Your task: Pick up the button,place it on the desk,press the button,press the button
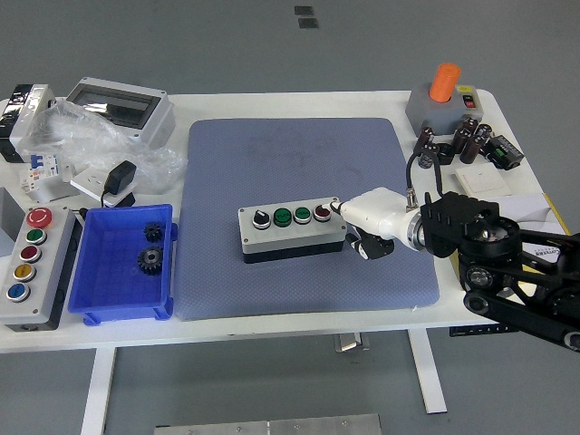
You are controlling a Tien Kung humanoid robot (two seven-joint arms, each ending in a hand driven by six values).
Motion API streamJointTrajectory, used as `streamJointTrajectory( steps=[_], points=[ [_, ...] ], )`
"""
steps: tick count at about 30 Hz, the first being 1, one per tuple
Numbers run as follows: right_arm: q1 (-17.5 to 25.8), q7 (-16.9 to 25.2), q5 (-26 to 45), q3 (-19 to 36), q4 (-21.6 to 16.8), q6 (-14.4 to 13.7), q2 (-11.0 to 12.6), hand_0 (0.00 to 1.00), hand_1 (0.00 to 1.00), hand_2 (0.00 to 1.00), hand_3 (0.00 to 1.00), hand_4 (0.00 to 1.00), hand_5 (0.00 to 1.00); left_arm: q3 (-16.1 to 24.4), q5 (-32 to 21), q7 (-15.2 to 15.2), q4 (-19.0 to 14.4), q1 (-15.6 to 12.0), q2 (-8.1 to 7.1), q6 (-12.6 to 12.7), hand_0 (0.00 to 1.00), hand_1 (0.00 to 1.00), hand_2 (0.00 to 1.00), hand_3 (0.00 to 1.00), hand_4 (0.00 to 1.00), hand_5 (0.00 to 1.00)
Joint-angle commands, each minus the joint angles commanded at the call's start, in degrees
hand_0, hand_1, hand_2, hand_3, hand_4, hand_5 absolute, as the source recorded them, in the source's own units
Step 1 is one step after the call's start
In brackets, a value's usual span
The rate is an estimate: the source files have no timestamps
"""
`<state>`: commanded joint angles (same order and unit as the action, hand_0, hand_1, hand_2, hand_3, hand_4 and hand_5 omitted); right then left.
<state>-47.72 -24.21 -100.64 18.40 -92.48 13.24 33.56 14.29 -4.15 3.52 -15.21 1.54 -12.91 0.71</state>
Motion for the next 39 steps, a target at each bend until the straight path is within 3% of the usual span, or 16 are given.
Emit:
streamJointTrajectory(
  steps=[11,16,22,23,24,30,31,36,37,39],
  points=[
    [0.7,0.3,0.6,0.1,0.0,-0.4,0.1,0.516,0.384,0.242,0.960,0.292,0.002,-0.9,-1.1,0.6,0.0,0.0,-0.15,-0.1,0.646,0.653,0.598,0.582,0.549,0.184],
    [2.0,3.0,6.5,5.3,-3.5,-2.5,2.0,0.505,0.380,0.242,0.952,0.291,0.002,-1.2,-1.4,0.7,0.0,-0.1,-0.05,-0.1,0.646,0.653,0.598,0.581,0.548,0.186],
    [5.3,6.3,15.0,12.8,-8.9,-3.2,4.6,0.505,0.378,0.241,0.927,0.291,0.002,-1.0,-1.3,0.5,0.0,-0.3,0.06,-0.1,0.645,0.653,0.598,0.582,0.549,0.187],
    [6.1,7.1,16.4,14.2,-9.3,-3.8,4.7,0.505,0.378,0.241,0.927,0.291,0.002,-1.0,-1.2,0.5,0.0,-0.3,0.09,-0.1,0.645,0.653,0.598,0.582,0.549,0.187],
    [6.9,7.9,17.8,15.5,-9.4,-4.6,4.8,0.440,0.368,0.278,0.862,0.468,0.047,-1.0,-1.2,0.4,0.0,-0.3,0.12,-0.1,0.645,0.653,0.598,0.581,0.549,0.187],
    [11.8,13.0,18.8,22.6,-6.9,-12.1,2.5,0.440,0.368,0.278,0.862,0.468,0.047,-0.7,-0.8,0.2,0.0,-0.5,0.37,0.0,0.645,0.653,0.598,0.581,0.549,0.187],
    [12.8,13.9,18.4,24.1,-5.7,-13.9,1.6,0.582,0.510,0.573,0.848,0.679,0.148,-0.6,-0.7,0.1,0.0,-0.5,0.41,0.0,0.645,0.653,0.599,0.582,0.550,0.187],
    [15.9,17.9,17.9,27.7,-2.6,-20.2,-1.7,0.582,0.510,0.573,0.848,0.679,0.148,-0.7,-0.7,0.1,0.0,-0.6,0.61,0.1,0.645,0.653,0.599,0.582,0.550,0.187],
    [16.3,18.5,17.3,27.9,-2.3,-21.5,-2.2,0.811,0.798,0.873,0.960,0.974,0.464,-0.7,-0.7,0.1,0.0,-0.6,0.68,0.1,0.645,0.653,0.598,0.581,0.550,0.189],
    [17.1,19.2,15.5,27.7,-2.0,-24.0,-3.0,0.811,0.798,0.873,0.960,0.974,0.464,-0.6,-0.6,0.0,0.0,-0.6,0.79,0.1,0.645,0.653,0.598,0.581,0.550,0.189]
  ],
)
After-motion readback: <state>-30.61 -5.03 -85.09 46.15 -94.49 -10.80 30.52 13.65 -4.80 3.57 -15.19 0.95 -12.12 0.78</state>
